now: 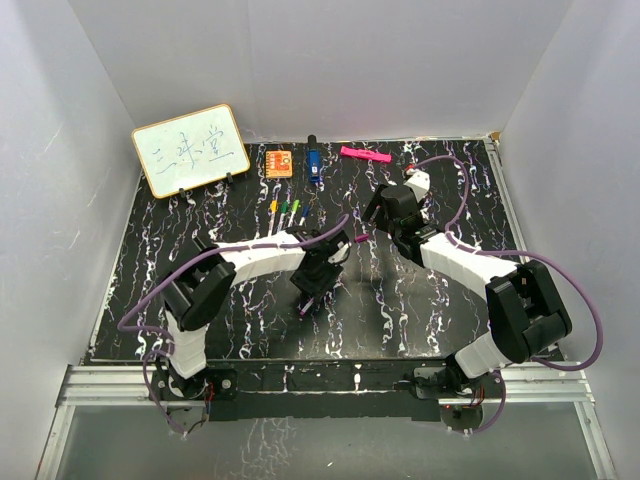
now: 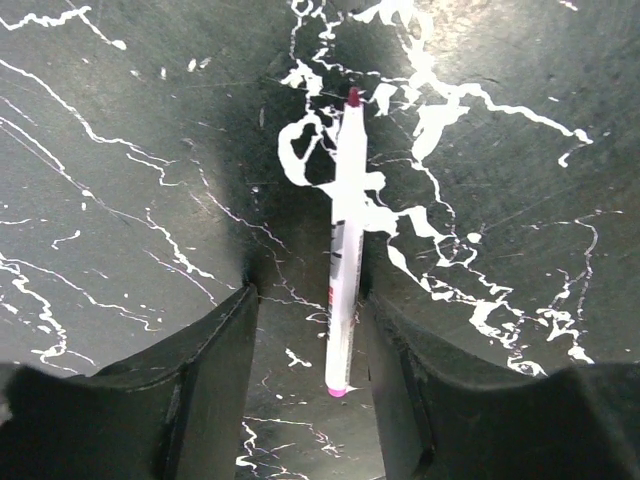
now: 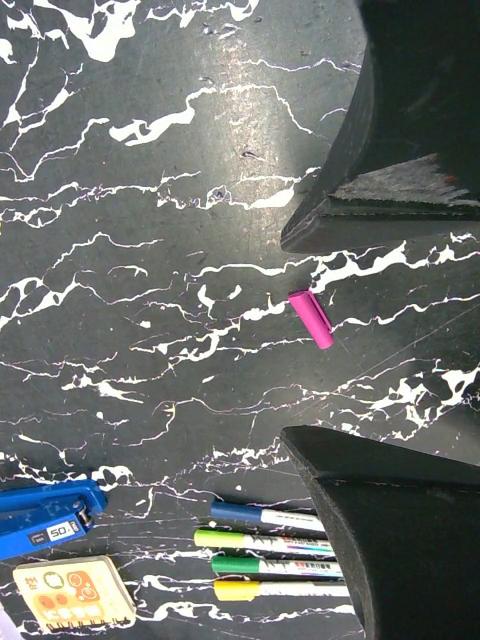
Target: Insert the pens into the pen caps
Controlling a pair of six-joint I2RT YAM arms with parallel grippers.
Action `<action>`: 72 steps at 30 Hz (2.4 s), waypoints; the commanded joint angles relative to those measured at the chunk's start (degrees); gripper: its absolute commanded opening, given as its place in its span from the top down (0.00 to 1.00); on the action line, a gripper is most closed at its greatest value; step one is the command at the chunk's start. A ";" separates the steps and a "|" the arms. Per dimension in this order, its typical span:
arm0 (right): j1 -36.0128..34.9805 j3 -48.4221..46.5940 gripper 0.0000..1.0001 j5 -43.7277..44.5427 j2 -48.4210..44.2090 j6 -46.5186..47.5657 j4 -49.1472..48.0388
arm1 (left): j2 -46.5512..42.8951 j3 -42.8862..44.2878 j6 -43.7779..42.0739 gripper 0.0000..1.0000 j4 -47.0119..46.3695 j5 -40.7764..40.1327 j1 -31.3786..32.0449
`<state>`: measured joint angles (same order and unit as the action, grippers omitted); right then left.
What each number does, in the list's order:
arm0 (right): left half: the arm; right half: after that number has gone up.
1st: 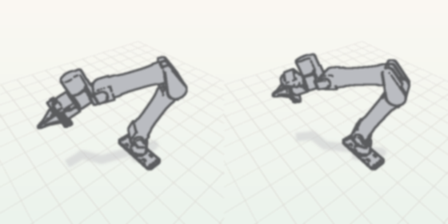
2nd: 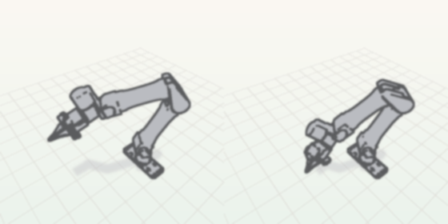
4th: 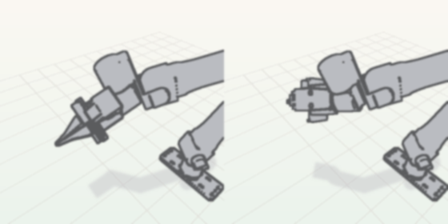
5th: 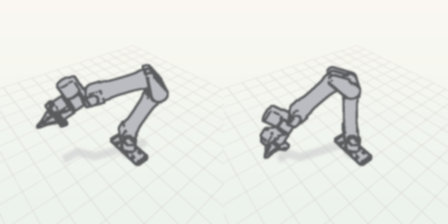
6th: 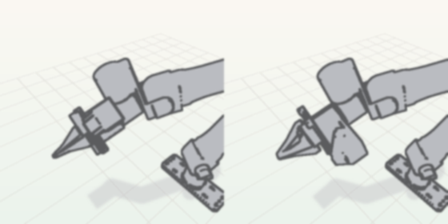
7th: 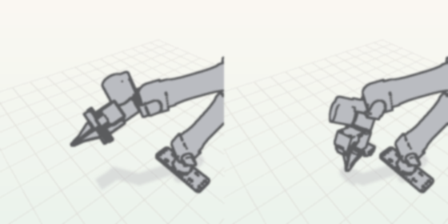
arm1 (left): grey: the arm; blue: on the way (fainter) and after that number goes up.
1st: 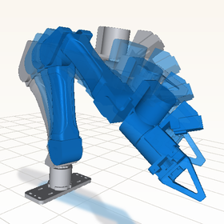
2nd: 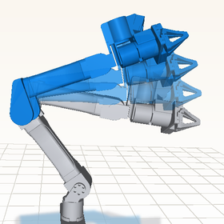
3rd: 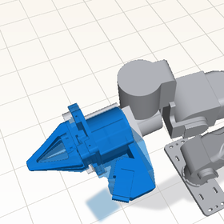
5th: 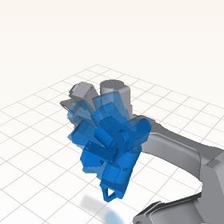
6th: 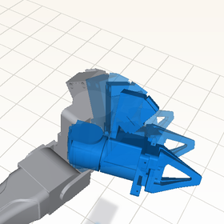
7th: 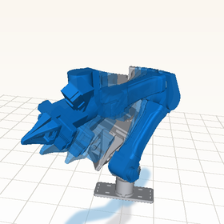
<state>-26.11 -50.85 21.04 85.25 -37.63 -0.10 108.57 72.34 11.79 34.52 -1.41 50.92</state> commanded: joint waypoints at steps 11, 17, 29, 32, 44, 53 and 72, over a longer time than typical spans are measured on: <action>0.52 -1.13 0.32 0.07 -1.19 -0.43 -2.28 | 10.88 0.64 3.93 0.90 -1.67 -11.66 -1.26; 0.90 -0.40 0.32 0.70 -2.11 -0.23 -2.33 | 13.19 -0.42 3.93 0.96 -1.07 -11.51 -2.64; 0.97 -3.99 0.42 -0.56 2.59 -0.63 3.72 | 7.12 -4.29 1.73 1.00 -6.08 -6.31 -4.58; 0.91 -5.90 0.47 -1.57 4.89 -1.85 8.22 | 4.37 -4.21 0.58 1.00 -6.89 -5.30 -5.47; -1.15 -10.00 0.47 -2.82 10.20 -8.48 15.94 | -7.71 0.74 -1.17 1.00 0.16 -6.88 -7.21; -2.46 -12.85 0.44 -3.66 13.62 -10.80 16.26 | -12.32 4.34 -2.47 1.00 2.94 -7.98 -7.80; -2.67 -21.70 0.45 -1.14 22.52 -15.46 26.11 | -18.18 2.06 -3.89 1.00 1.84 -8.90 -10.17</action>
<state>-28.60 -68.55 16.97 106.50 -51.55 23.94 93.51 74.89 8.82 35.99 -9.96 41.30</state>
